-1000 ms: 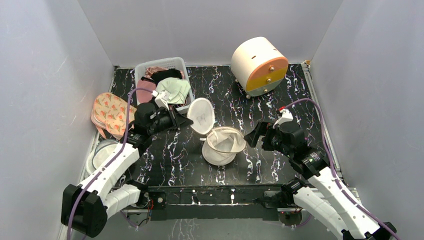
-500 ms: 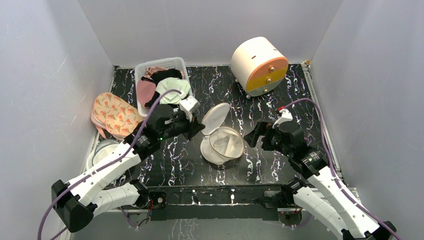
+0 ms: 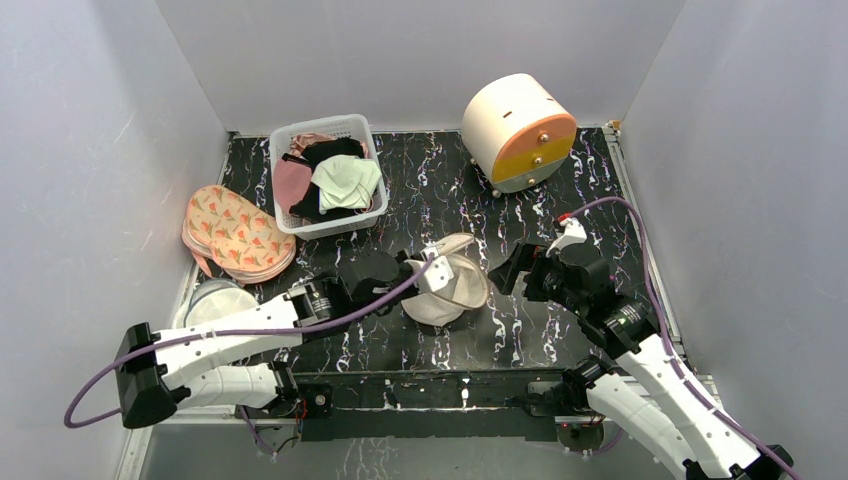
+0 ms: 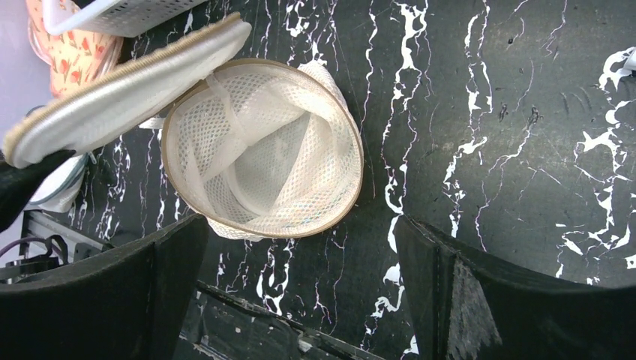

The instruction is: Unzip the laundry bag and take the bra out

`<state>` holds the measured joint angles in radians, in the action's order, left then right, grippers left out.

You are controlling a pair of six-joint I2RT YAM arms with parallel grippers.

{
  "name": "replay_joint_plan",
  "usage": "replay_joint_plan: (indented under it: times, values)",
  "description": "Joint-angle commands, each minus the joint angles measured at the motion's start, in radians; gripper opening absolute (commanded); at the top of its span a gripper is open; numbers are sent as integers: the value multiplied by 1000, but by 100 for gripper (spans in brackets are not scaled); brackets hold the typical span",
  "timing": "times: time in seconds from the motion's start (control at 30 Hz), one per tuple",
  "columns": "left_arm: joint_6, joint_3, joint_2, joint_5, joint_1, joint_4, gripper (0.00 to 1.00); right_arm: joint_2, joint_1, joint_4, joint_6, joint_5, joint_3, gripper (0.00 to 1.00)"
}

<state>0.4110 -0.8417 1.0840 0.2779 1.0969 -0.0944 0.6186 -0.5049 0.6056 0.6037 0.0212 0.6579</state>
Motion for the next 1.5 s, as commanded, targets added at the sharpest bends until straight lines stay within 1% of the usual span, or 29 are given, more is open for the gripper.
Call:
replay_joint_plan:
  times: [0.0, 0.2, 0.33, 0.6, 0.77, 0.9, 1.03, 1.13, 1.23, 1.27, 1.33, 1.37, 1.4, 1.43, 1.47]
  values:
    - [197, 12, 23, 99, 61, 47, 0, -40, -4, -19, 20, -44, 19, 95]
    - [242, 32, 125, 139, 145, 32, 0, -122, -4, -8, 46, -142, 53, 95]
    - [241, 44, 180, 161, 170, 41, 0, -149, -4, 11, 45, -173, 76, 95]
    - [162, 59, 333, 118, 207, -25, 0, -151, -4, 6, 44, -161, 68, 96]
    - [77, 67, 412, 76, 231, -54, 0, -151, -4, 6, 47, -156, 64, 95]
    - [34, 71, 456, 42, 235, -64, 7, -151, -4, 3, 48, -152, 59, 95]
    - [-4, 49, 485, 62, 235, -73, 11, -155, -4, 2, 53, -145, 52, 95]
    - [-15, 37, 477, 57, 236, -75, 21, -163, -4, 3, 59, -141, 43, 95]
    - [-24, 21, 460, 46, 235, -84, 36, -170, -4, 3, 61, -140, 42, 95]
    - [-26, 6, 440, 54, 235, -90, 47, -169, -4, 2, 59, -142, 40, 96]
    - [-26, -7, 395, 56, 229, -90, 64, -162, -4, 1, 58, -139, 38, 96]
    - [-27, -13, 351, 42, 222, -81, 82, -160, -4, 1, 58, -137, 39, 96]
    - [-32, -23, 297, 8, 204, -71, 94, -160, -4, 2, 56, -135, 40, 96]
    - [-55, -32, 233, -42, 170, -52, 98, -160, -4, 2, 57, -137, 40, 96]
    - [-101, -36, 168, -148, 107, -31, 98, -161, -4, 1, 57, -137, 39, 96]
